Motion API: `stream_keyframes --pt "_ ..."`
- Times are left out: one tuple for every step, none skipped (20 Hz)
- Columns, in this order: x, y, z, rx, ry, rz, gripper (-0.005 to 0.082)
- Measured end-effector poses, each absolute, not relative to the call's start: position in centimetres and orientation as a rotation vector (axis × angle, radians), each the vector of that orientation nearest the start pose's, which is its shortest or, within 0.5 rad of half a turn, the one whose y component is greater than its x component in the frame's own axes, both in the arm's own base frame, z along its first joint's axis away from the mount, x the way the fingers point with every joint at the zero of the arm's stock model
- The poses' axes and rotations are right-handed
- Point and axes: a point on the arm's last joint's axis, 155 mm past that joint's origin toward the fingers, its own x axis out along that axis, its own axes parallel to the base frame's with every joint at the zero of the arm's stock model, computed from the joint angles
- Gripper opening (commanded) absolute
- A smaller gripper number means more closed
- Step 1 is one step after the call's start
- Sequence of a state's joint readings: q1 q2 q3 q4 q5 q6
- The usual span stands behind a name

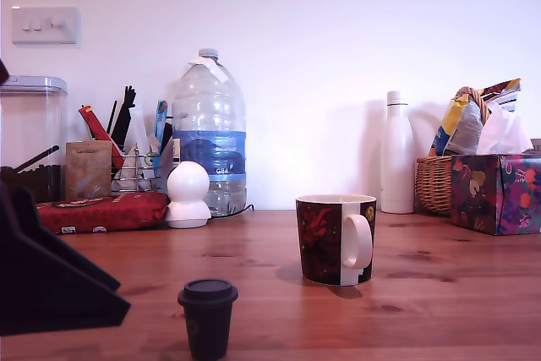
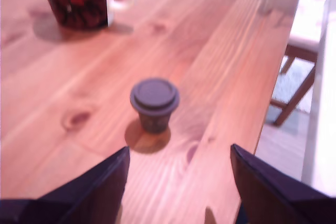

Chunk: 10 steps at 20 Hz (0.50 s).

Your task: Pick up the coffee capsules from the table one by one and drop them inside the nearest coffee cup

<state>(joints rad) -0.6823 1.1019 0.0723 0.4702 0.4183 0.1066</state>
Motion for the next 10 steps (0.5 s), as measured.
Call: stream_keyframes --pt "17.1 -23.5 3.5 0.174 0.533 -1.099 0.0551" --pt "17.4 -23.7 3.5 0.177 0.538 -1.097 0.0551" --pt "17.6 -23.9 3.6 0.178 0.545 -1.096 0.0551" --pt "17.8 -24.0 3.5 0.18 0.555 -1.094 0.0551" --pt "18.0 -24.0 3.3 0.184 0.566 -1.088 0.0551" --pt "18.1 -24.0 3.0 0.188 0.583 -1.083 0.0551" --pt "18.1 -24.0 2.7 0.19 0.6 -1.081 0.0551" --pt "18.0 -24.0 2.4 0.193 0.615 -1.081 0.0551" --pt "18.1 -24.0 2.2 0.198 0.628 -1.078 0.0551" --pt "18.2 -24.0 2.0 0.204 0.636 -1.076 0.0551"
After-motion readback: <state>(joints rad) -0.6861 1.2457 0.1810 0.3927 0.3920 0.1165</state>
